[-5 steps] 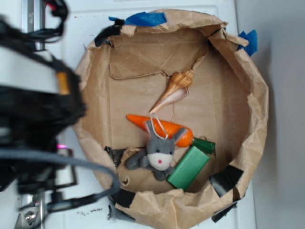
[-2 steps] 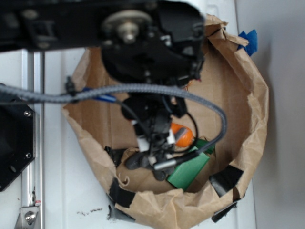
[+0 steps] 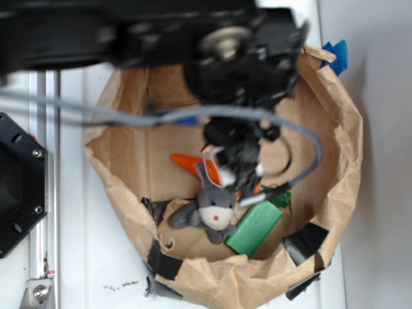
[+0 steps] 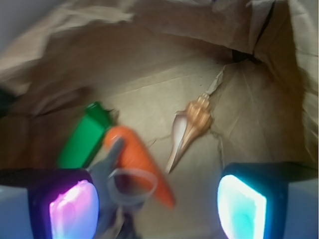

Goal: Grab the shell.

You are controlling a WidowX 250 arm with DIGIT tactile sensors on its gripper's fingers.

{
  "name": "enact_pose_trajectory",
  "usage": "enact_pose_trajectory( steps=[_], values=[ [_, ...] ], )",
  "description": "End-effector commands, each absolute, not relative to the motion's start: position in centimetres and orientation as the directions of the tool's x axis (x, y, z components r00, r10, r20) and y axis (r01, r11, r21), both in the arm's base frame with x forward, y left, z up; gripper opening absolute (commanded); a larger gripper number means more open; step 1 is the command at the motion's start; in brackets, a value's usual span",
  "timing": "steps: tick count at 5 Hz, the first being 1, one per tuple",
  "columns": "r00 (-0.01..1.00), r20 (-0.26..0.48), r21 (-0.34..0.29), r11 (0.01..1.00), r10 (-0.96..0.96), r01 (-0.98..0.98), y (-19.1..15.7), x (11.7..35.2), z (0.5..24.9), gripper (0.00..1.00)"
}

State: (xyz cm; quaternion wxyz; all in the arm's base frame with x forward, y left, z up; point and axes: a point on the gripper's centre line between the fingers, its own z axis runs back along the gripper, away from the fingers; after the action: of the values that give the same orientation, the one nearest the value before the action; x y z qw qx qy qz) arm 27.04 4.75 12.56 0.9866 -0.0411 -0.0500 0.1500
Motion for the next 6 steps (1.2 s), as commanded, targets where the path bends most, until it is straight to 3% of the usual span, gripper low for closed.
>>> enact_pose_trajectory(
  steps=[1,3,6],
  values=[
    [0.931,0.163,-0.064,0.945,0.326,-0.32,6.6,29.2,10.2,1.0],
    [0.926,0.179,-0.056,0.943,0.332,-0.328,6.6,29.7,7.1,1.0],
    [0.894,0.192,-0.046,0.914,0.405,-0.404,6.9,31.0,4.9,1.0]
  ],
)
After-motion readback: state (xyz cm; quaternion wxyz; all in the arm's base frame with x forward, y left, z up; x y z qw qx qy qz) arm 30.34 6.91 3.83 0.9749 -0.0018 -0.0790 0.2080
